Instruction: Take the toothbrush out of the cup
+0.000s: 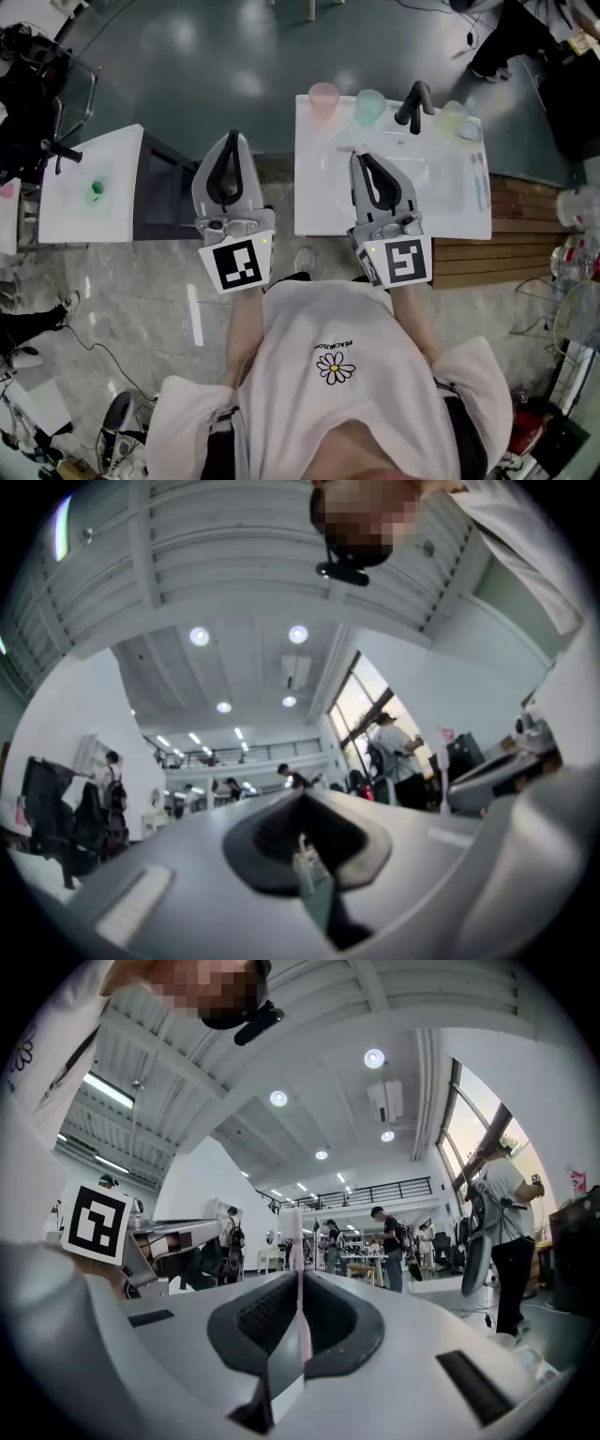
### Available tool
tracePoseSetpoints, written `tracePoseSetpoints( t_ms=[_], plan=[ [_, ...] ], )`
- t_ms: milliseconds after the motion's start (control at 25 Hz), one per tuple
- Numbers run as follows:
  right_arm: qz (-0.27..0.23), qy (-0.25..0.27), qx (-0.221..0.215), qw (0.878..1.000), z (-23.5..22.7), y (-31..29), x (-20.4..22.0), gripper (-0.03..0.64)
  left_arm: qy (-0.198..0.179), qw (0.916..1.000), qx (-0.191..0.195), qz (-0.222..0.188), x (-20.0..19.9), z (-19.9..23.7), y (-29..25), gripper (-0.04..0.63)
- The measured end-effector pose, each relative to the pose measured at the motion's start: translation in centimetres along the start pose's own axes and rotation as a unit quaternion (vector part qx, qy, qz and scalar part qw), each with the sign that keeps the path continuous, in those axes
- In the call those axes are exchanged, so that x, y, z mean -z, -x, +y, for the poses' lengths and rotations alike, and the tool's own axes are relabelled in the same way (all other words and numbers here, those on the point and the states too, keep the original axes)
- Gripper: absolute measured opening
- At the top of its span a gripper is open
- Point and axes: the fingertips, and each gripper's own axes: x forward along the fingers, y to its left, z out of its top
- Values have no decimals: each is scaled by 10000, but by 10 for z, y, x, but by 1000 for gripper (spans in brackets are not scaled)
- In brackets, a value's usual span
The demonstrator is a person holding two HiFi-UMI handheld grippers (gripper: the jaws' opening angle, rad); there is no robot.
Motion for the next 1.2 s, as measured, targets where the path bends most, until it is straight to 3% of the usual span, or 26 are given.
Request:
tracePoseSetpoints(
  t_ms=[280, 560, 960, 1200],
  plan=[
    [865, -316, 96, 9957, 25, -1, 64, 18, 226, 9985, 174, 478, 44, 15, 12, 8],
    [1860, -794, 51, 9793, 43, 5, 132, 18, 503, 9940, 167, 962, 83, 19, 29, 8],
    [2634, -1552, -13, 9521, 40, -8, 188, 18, 544, 9906, 70, 1255, 101, 20, 38, 8],
    [2793, -1956, 47, 9401, 30, -32, 209, 12, 592, 9889, 26, 1365, 111, 21, 31, 8]
  ],
)
